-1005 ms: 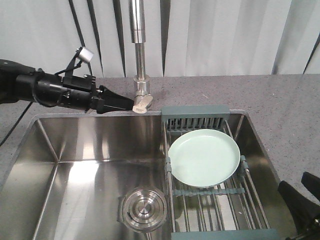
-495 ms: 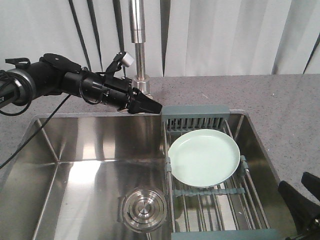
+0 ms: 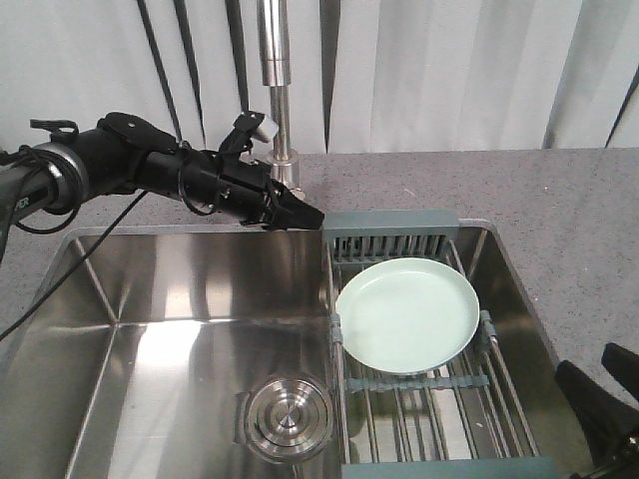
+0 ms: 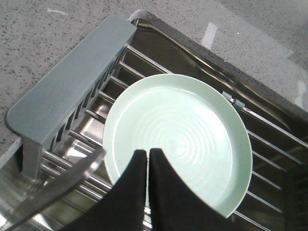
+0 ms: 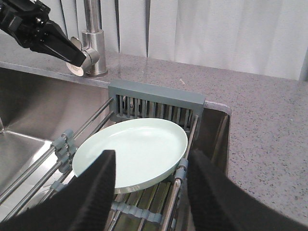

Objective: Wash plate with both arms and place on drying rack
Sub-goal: 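Reach the left gripper toward the faucet lever, then push the faucet lever down with the left gripper to stop water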

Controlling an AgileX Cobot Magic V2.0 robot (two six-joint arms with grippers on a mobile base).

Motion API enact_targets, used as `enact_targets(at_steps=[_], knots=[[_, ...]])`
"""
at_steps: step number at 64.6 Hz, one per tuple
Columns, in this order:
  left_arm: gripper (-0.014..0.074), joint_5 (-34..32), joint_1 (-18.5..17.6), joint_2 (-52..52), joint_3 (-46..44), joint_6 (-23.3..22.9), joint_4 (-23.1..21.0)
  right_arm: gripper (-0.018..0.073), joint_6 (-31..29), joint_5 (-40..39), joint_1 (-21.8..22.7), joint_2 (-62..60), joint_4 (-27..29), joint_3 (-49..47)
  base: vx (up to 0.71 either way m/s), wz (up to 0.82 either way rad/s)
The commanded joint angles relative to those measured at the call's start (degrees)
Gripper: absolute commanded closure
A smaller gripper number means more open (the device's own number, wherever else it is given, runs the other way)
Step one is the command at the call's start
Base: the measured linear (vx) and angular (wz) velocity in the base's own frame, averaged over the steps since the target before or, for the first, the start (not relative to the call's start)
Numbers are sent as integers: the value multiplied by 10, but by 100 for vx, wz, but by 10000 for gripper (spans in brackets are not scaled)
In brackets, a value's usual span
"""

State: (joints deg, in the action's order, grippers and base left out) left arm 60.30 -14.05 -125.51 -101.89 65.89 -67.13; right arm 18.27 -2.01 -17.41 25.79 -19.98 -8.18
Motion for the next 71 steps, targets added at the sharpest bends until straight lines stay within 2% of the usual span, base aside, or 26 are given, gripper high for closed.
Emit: enact_targets(at_steps=[1, 16, 23, 35, 55, 71], knots=[[602, 11, -4, 26, -26, -12, -36, 213, -1, -45, 0, 2, -6, -15, 0, 0], [602, -2, -4, 20, -39, -22, -34, 213, -1, -45, 0, 2, -6, -15, 0, 0], [602, -13, -4, 20, -39, -26, -14, 213, -1, -45, 0, 2, -6, -15, 0, 0], [602, -21, 12, 20, -39, -26, -11, 213, -1, -45, 0, 2, -6, -15, 0, 0], [602, -22, 55, 20, -39, -29, -47, 213, -1, -45, 0, 2, -6, -15, 0, 0], [602, -39, 55, 33, -39, -15, -66, 213, -1, -45, 0, 2, -6, -15, 0, 0]])
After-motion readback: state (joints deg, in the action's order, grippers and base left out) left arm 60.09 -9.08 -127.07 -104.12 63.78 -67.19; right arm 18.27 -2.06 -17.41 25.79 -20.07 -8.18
